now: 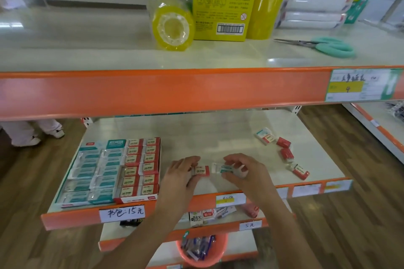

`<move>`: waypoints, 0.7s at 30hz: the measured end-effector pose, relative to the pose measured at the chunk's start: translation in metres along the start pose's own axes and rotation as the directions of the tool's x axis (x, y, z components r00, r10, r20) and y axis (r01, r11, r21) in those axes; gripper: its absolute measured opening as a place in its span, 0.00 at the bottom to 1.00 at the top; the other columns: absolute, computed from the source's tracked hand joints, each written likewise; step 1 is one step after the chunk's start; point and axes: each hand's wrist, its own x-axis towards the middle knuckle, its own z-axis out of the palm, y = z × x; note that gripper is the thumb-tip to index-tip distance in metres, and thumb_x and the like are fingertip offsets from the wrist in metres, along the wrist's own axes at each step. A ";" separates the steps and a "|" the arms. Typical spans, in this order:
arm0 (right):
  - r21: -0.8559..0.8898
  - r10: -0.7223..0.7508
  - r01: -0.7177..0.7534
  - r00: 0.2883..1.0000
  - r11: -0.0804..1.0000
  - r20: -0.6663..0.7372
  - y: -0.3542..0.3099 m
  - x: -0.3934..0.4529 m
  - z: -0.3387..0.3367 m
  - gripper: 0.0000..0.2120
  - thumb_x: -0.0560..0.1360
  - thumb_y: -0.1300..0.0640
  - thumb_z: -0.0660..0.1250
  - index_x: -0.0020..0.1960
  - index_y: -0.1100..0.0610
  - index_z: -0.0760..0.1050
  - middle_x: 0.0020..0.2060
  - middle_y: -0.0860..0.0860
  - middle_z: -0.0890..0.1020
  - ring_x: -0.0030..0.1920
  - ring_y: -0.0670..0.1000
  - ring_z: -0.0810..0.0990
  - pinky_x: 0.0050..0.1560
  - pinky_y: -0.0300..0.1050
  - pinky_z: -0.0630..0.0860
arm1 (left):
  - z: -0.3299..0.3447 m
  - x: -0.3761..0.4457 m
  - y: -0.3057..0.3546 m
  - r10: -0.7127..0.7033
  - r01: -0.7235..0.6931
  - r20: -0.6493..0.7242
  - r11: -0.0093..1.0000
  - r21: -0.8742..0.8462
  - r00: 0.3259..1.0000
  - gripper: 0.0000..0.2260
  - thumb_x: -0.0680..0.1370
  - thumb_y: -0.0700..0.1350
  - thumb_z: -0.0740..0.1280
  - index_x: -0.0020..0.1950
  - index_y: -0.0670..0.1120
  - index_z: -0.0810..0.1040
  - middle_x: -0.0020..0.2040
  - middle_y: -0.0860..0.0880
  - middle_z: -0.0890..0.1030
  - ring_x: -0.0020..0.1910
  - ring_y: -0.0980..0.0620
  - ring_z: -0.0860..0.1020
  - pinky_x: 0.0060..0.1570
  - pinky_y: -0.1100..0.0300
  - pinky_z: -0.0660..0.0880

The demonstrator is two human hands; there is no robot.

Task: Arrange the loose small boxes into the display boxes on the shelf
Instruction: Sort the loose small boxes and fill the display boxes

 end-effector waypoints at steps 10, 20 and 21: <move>0.049 -0.165 0.164 0.986 0.985 0.024 -0.069 0.007 0.062 0.16 0.69 0.55 0.77 0.54 0.44 0.78 0.46 0.38 0.82 0.47 0.42 0.77 0.44 0.27 0.69 | -0.085 -0.029 -0.040 -0.090 0.095 -0.099 0.995 0.044 0.991 0.20 0.74 0.42 0.71 0.64 0.52 0.74 0.54 0.56 0.77 0.53 0.52 0.76 0.52 0.59 0.75; -0.032 -0.166 0.169 0.982 0.985 0.087 -0.120 0.023 0.126 0.13 0.72 0.49 0.74 0.55 0.42 0.76 0.46 0.34 0.78 0.48 0.36 0.75 0.44 0.28 0.69 | -0.119 -0.033 -0.083 -0.284 0.292 -0.153 0.956 0.034 0.947 0.19 0.76 0.43 0.68 0.65 0.54 0.72 0.58 0.55 0.77 0.57 0.55 0.74 0.58 0.58 0.74; -0.043 -0.162 0.166 0.983 0.985 0.089 -0.123 0.024 0.129 0.13 0.72 0.49 0.74 0.55 0.42 0.76 0.46 0.34 0.78 0.48 0.36 0.74 0.44 0.28 0.69 | -0.118 -0.030 -0.082 -0.266 0.276 -0.149 0.960 0.049 0.952 0.19 0.75 0.42 0.68 0.65 0.54 0.72 0.58 0.55 0.77 0.58 0.55 0.73 0.58 0.58 0.73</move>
